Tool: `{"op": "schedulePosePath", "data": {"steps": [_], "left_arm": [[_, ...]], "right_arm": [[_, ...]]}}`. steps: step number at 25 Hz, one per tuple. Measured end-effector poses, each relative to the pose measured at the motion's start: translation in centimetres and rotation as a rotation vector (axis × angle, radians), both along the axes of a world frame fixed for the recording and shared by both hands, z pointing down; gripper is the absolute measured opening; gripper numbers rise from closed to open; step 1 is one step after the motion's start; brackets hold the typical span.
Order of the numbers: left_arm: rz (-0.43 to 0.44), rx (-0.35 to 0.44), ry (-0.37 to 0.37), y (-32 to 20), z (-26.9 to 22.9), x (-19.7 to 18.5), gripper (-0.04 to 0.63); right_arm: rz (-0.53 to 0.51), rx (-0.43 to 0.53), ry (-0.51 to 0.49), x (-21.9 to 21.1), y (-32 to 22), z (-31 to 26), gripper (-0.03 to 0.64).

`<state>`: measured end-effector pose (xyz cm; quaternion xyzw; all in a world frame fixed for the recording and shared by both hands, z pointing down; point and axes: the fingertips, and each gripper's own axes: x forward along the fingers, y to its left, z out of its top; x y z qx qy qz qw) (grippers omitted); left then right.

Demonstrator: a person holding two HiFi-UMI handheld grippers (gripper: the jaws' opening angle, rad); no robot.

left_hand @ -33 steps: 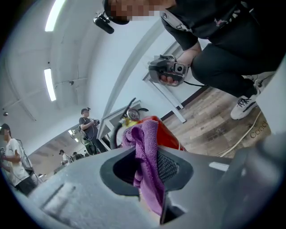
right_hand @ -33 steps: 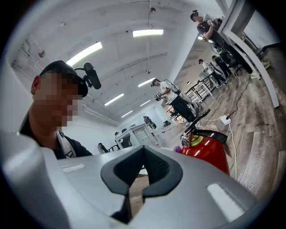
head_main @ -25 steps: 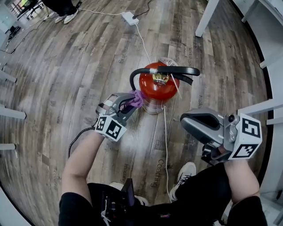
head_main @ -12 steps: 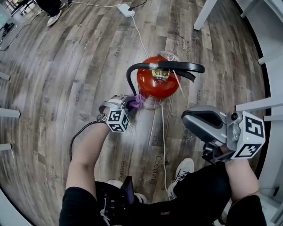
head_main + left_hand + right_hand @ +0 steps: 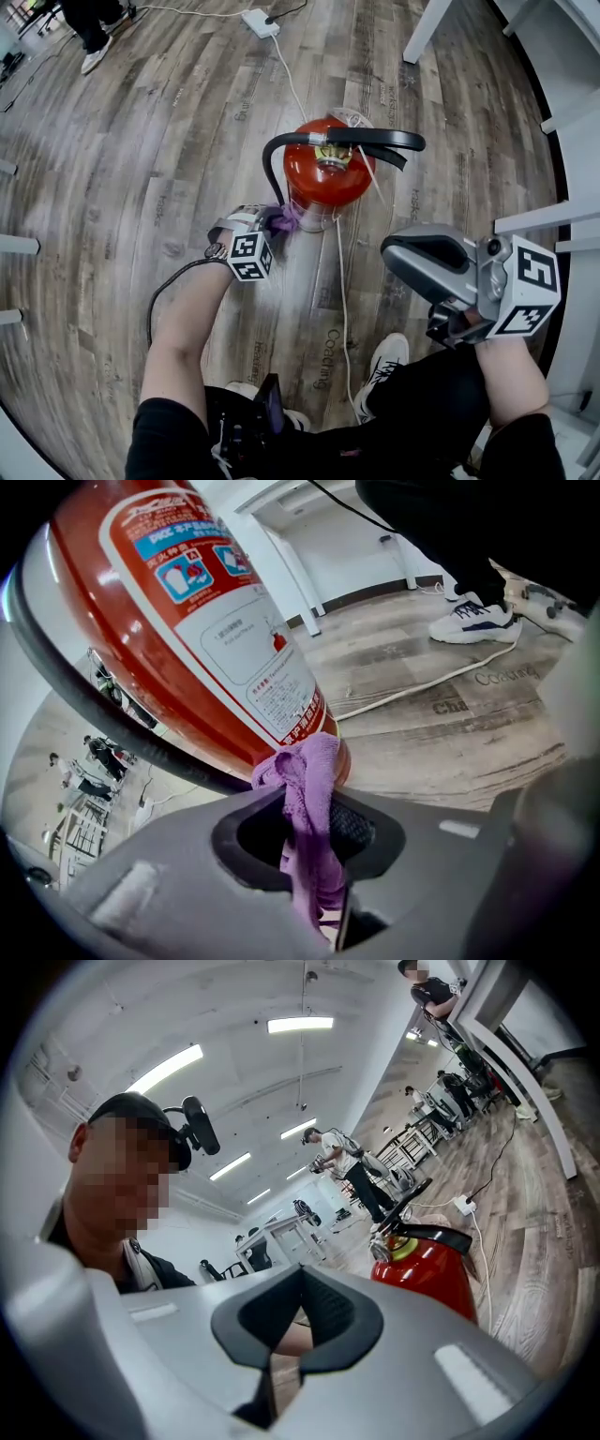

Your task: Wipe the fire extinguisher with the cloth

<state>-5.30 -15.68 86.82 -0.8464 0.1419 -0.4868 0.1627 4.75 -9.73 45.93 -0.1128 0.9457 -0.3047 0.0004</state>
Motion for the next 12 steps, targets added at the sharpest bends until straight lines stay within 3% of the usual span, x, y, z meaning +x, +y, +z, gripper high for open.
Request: {"op": "schedulePosePath", "data": {"steps": [4, 8, 12], "left_arm": [[0.017, 0.045, 0.054, 0.8, -3.8, 0.3, 0.086], [0.067, 0.139, 0.086, 1.5, -9.7, 1.0, 0.086], [0.080, 0.268, 0.177, 2.3, -17.8, 1.9, 0.086]], "right_arm": [[0.003, 0.022, 0.005, 0.2, 0.4, -0.5, 0.003], [0.034, 0.042, -0.005, 0.9, 0.1, -1.0, 0.003], [0.046, 0.051, -0.013, 0.8, -0.1, -1.2, 0.003]]}}
